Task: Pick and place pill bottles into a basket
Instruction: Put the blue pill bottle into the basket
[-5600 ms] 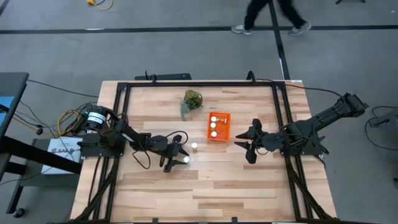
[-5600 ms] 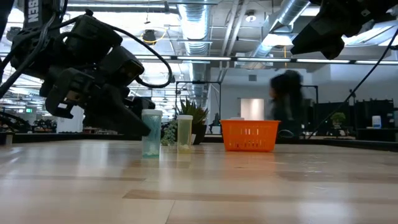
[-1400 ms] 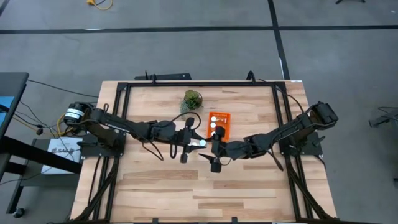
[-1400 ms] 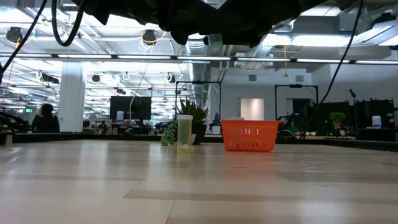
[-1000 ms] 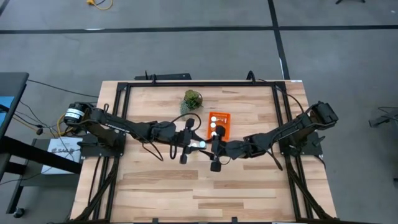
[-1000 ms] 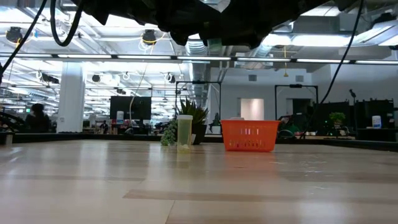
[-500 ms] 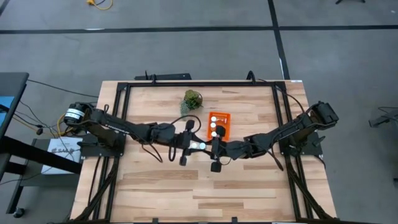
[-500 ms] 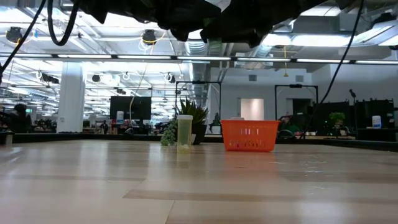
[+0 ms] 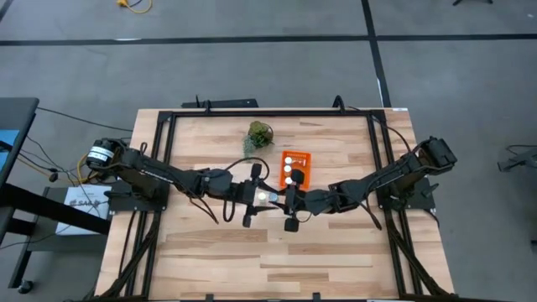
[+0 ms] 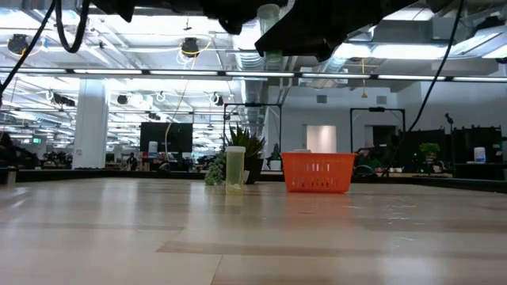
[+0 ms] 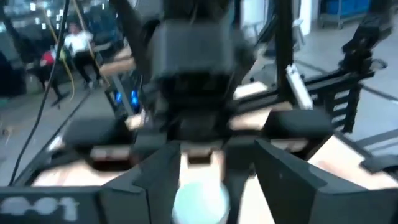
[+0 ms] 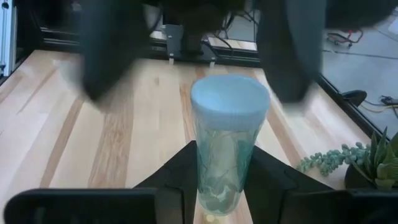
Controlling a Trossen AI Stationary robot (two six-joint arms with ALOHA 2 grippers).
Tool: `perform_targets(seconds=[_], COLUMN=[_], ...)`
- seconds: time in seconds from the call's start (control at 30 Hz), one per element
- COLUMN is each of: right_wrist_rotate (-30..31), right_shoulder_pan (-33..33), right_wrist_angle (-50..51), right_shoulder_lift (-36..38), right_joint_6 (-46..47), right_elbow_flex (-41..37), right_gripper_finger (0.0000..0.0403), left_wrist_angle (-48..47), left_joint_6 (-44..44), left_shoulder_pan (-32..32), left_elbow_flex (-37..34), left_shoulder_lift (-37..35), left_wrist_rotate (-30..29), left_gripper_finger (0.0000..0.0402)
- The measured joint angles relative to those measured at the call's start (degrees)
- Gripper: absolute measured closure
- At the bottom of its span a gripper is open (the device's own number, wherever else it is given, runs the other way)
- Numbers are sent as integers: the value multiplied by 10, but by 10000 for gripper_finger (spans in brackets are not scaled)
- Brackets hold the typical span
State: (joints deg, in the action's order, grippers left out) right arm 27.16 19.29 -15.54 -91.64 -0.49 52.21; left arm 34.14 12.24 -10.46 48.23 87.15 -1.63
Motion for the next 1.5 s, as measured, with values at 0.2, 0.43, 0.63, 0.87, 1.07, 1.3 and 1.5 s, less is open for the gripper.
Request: perform_targets(seconds=[0.2,0.43,0.63,0.87,1.07,1.3,1.5], right_wrist_rotate=[4,16,16,13,10,-3,19], right_shoulder_pan=[-13,-52,-111,-188,-226,-220,-198], right_wrist_angle=[6,74,146,139,62,-54,-66], right_shoulder_lift=[0,43,89,96,96,96,86], right_joint_6=[0,7,28,75,138,179,209], right_elbow_flex=[-1,-2,-1,-42,-135,-211,-225], right_gripper_finger=[305,305,305,305,305,305,305], left_wrist_angle=[16,-32,-133,-180,-168,-163,-162], left_joint_6=[49,47,-10,-57,-82,-93,-93], left_shoulder_pan=[-45,-76,-68,-49,-37,-30,-30], left_elbow_flex=[0,0,0,-5,-33,-46,-46], left_shoulder_lift=[-35,-115,-153,-147,-147,-147,-147], left_wrist_rotate=[-43,-205,-309,-321,-322,-321,-318], left_gripper_finger=[183,180,180,180,180,180,180])
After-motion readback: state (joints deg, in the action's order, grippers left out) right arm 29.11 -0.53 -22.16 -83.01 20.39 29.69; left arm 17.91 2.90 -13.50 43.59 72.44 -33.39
